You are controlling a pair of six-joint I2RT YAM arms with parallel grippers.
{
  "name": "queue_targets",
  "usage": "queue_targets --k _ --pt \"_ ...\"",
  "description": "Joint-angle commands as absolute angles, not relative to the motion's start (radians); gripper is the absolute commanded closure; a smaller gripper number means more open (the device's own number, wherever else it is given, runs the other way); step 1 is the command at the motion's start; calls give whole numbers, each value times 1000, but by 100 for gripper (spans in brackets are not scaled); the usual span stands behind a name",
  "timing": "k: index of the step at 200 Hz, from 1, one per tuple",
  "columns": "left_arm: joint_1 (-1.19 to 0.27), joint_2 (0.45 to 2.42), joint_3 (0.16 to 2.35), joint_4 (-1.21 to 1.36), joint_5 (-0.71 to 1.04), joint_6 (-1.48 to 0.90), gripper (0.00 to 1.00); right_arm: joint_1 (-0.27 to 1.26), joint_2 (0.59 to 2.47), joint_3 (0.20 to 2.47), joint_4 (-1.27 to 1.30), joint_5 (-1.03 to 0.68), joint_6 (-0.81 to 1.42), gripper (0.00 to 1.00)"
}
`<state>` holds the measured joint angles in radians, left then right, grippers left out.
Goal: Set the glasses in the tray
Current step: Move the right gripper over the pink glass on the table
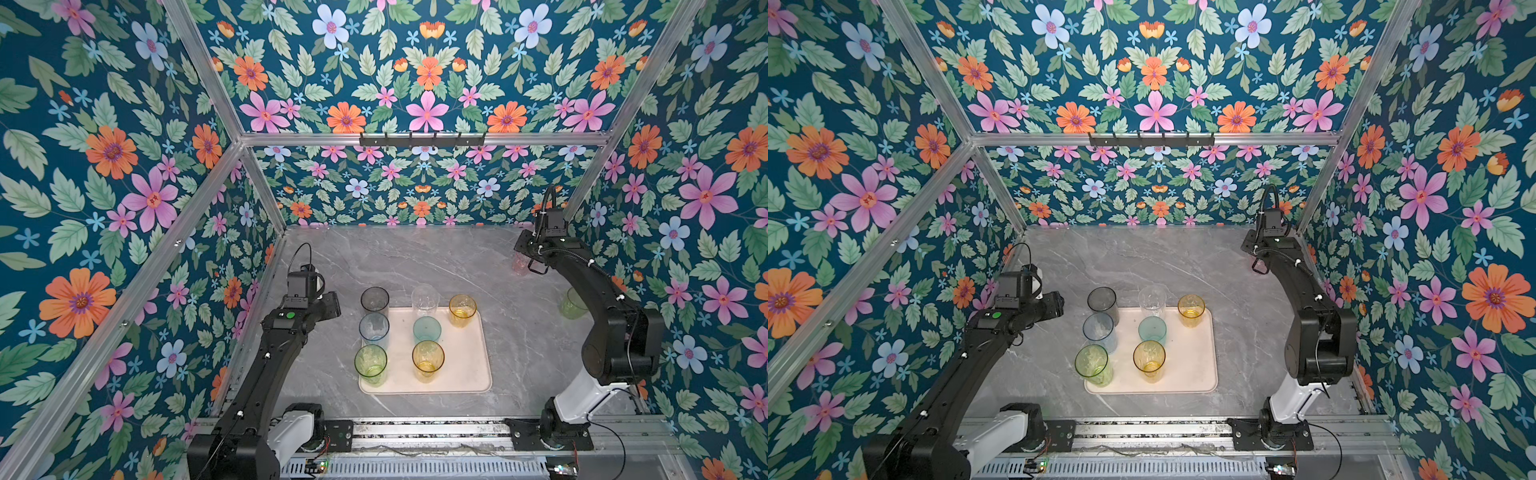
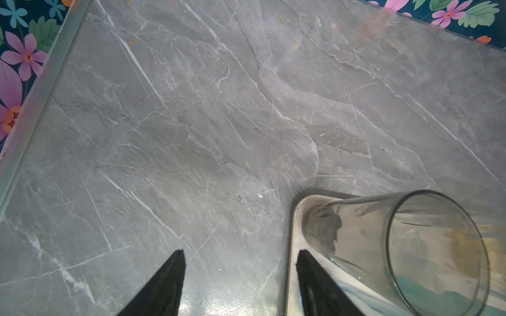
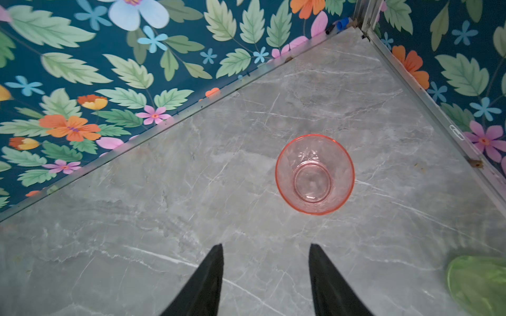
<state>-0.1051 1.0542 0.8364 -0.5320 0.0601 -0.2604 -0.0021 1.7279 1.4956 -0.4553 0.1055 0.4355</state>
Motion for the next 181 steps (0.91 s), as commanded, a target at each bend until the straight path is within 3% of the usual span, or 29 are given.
queue_targets --k 1,34,181 --pt "-104 1057 836 -520 61 -250 32 -34 1772 1540 -473 100 472 48" --pt "-104 1055 836 -522 63 -250 32 -69 1841 1585 -481 160 480 47" --pt "-104 1051 834 -516 77 -250 32 -147 2018 1765 -592 93 460 47"
